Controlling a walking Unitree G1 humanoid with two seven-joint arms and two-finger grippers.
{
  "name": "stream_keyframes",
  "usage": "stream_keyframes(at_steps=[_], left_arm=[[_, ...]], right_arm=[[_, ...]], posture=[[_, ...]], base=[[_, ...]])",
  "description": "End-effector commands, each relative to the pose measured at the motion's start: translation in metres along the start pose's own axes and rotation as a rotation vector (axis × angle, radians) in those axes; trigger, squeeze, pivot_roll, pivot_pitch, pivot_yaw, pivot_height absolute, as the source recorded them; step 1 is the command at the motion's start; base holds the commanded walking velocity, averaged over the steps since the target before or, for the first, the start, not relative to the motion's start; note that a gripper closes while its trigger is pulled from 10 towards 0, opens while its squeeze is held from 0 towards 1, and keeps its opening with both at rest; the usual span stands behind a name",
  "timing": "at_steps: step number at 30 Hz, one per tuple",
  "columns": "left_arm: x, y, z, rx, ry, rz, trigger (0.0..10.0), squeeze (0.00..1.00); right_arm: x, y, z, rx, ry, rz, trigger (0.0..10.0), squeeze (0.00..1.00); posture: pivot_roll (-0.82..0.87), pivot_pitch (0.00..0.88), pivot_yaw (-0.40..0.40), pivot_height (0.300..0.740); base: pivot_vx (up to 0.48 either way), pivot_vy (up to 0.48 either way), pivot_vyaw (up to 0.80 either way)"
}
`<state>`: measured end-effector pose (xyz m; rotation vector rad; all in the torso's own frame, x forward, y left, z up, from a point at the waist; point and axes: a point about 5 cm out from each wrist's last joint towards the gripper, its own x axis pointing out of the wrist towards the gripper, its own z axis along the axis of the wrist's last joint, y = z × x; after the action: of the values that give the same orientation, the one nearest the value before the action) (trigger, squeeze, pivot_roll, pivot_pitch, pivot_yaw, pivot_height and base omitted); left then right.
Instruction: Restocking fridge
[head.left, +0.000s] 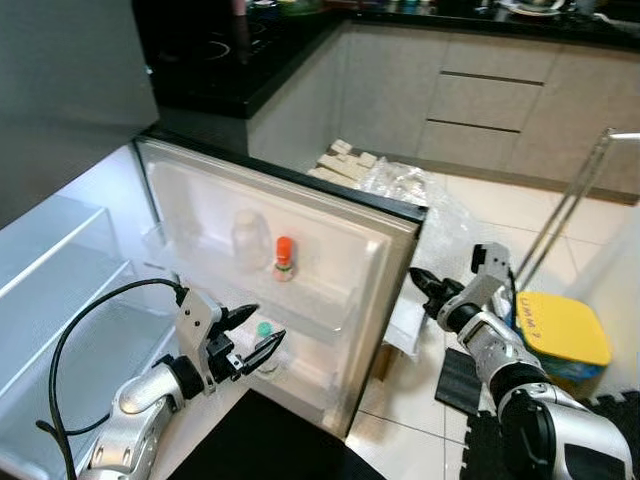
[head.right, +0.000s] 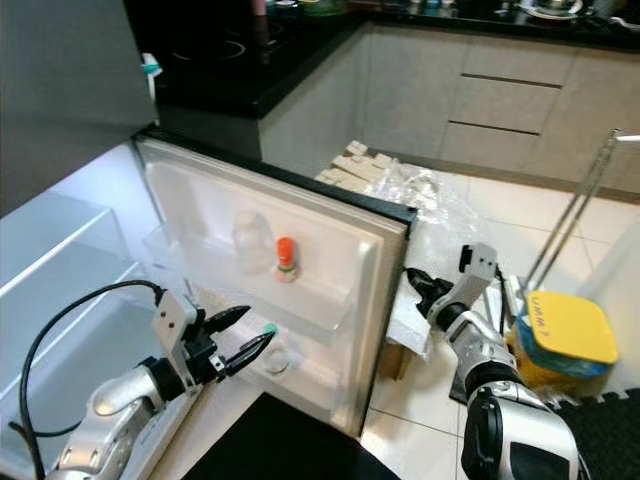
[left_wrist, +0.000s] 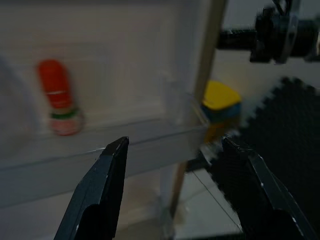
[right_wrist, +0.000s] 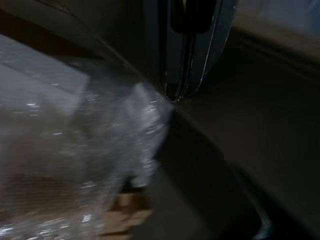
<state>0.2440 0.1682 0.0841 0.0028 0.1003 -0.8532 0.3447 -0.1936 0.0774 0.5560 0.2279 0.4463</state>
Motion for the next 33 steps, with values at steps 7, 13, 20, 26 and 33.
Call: stream_keyframes(at_steps=[7, 13, 20, 26, 33], left_arm=[[-0.018, 0.018, -0.003, 0.052, 0.023, 0.138, 10.0, 0.00], [-0.056, 0.046, -0.016, 0.042, 0.020, 0.466, 10.0, 0.00], [-0.113, 0.055, -0.050, -0.009, 0.112, 0.804, 10.0, 0.00], [-0.144, 0.042, -0.094, -0.135, 0.248, 1.073, 10.0, 0.00], [-0.129, 0.009, -0.137, -0.201, 0.472, 1.013, 10.0, 0.00]], right_arm=[[0.010, 0.034, -0.030, -0.003, 0.168, 0.332, 0.4, 0.00], [0.005, 0.036, -0.044, 0.013, 0.216, 0.369, 1.2, 0.00], [0.000, 0.041, -0.056, 0.042, 0.261, 0.435, 1.8, 0.00], [0.004, 0.058, -0.069, 0.053, 0.302, 0.529, 1.8, 0.00], [0.018, 0.096, -0.083, 0.064, 0.341, 0.688, 1.8, 0.00]], posture=[[-0.07, 0.000, -0.030, 0.740], [-0.06, 0.000, -0.032, 0.740], [-0.06, 0.006, -0.040, 0.740], [-0.05, 0.009, -0.045, 0.740], [-0.05, 0.016, -0.047, 0.740]], base=[[0.000, 0.000, 0.00], [0.000, 0.000, 0.00], [0.000, 0.000, 0.00], [0.000, 0.000, 0.00], [0.000, 0.000, 0.00]])
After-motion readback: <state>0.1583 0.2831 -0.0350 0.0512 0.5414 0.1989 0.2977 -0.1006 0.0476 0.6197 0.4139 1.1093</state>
